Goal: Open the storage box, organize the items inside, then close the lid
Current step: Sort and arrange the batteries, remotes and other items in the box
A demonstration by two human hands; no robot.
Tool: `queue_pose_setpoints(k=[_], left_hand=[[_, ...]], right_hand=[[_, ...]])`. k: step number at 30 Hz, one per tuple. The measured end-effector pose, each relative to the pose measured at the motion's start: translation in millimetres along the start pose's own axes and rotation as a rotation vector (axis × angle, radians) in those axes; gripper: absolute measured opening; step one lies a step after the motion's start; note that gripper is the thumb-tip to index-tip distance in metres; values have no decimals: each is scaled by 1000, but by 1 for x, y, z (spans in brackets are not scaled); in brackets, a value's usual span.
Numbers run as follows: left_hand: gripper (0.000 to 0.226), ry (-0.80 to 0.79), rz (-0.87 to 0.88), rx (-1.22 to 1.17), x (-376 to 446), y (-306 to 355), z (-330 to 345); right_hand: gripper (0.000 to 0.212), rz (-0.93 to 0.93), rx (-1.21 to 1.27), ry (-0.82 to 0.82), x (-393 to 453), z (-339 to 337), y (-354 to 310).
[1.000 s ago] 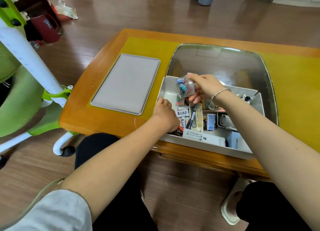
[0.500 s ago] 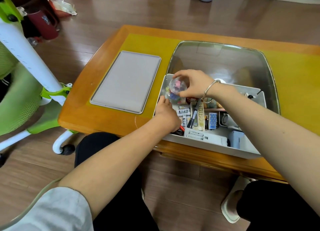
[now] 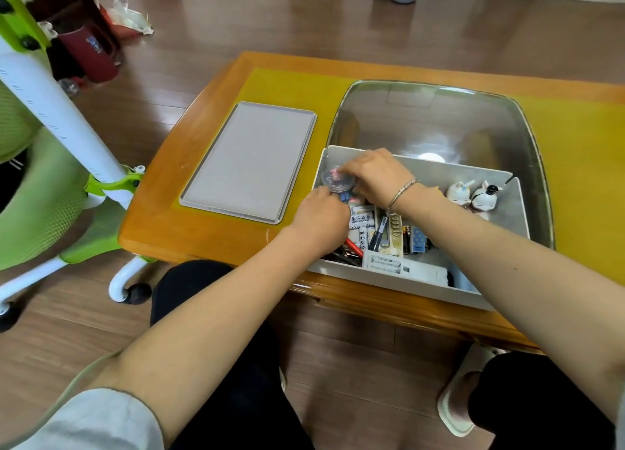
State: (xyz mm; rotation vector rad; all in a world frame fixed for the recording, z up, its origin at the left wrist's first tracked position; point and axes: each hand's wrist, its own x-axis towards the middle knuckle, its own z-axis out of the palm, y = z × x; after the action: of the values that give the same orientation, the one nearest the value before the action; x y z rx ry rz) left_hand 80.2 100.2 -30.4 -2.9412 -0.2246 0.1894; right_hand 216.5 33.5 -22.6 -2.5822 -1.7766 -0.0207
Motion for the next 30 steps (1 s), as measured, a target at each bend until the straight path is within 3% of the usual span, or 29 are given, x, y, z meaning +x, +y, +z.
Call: queue_pose_setpoints(k=[3, 5, 13, 18, 26, 30], left_hand=[[29, 216, -62, -159, 7, -12, -3], [29, 254, -84, -191, 15, -22, -2], [67, 42, -56, -109, 47, -37, 9], [67, 64, -99, -103, 54, -34, 11], [58, 90, -39, -218, 50, -38, 13], [65, 77, -25, -278, 50, -40, 9]], right_hand=[[32, 62, 2, 144, -17, 1, 5], [33, 106, 11, 167, -31, 3, 4], [40, 174, 60, 6, -57, 14, -23], [34, 161, -7, -95, -51, 20, -30], [33, 193, 25, -77, -55, 24, -30], [35, 205, 61, -51, -57, 24, -26]])
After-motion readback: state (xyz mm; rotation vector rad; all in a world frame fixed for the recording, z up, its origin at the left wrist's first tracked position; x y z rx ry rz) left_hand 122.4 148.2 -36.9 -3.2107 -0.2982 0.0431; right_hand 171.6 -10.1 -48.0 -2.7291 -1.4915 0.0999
